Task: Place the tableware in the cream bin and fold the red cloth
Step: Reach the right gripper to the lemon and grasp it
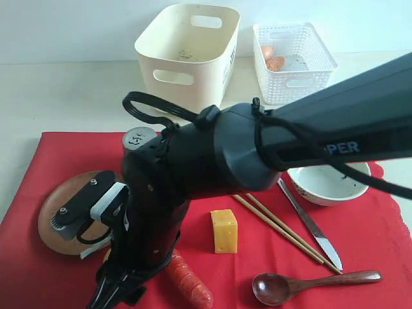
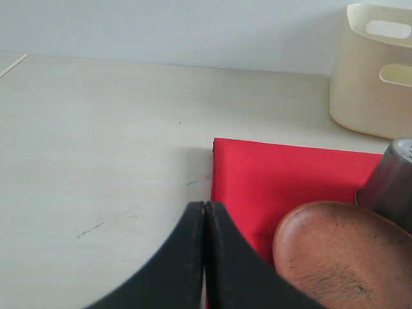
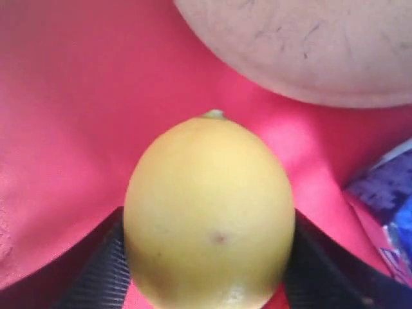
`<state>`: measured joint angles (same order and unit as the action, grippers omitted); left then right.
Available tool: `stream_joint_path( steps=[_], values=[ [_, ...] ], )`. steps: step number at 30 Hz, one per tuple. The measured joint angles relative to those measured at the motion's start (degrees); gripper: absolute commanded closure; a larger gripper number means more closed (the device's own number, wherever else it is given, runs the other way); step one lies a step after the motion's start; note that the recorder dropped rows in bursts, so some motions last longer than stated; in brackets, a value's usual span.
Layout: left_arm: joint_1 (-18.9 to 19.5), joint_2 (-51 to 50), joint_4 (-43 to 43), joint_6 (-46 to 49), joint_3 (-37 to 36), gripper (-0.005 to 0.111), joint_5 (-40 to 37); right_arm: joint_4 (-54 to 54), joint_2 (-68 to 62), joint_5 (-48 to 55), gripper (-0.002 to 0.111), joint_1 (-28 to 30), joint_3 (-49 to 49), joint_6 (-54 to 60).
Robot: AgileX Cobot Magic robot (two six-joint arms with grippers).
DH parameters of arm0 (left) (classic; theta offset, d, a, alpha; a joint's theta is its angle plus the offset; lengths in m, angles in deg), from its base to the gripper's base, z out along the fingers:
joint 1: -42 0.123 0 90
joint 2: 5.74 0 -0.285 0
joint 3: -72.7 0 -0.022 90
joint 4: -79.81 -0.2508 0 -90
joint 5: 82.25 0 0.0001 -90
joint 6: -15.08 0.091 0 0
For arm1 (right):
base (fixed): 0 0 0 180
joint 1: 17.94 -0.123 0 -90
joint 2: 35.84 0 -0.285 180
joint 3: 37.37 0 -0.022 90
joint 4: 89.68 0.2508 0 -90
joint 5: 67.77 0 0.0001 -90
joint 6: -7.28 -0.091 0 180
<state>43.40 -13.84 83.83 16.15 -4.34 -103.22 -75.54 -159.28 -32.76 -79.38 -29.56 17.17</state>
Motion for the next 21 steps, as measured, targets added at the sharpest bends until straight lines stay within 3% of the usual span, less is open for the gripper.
stream_joint_path(
  steps=[11, 21],
  values=[
    [0.00, 0.00, 0.00, 0.00, 0.00, 0.105, 0.00, 1.05, 2.42, 1.64, 0.107, 0.00, 0.00, 0.21],
    [0.00, 0.00, 0.00, 0.00, 0.00, 0.105, 0.00, 0.95, 13.41, 0.43, 0.108, 0.00, 0.00, 0.21]
  ],
)
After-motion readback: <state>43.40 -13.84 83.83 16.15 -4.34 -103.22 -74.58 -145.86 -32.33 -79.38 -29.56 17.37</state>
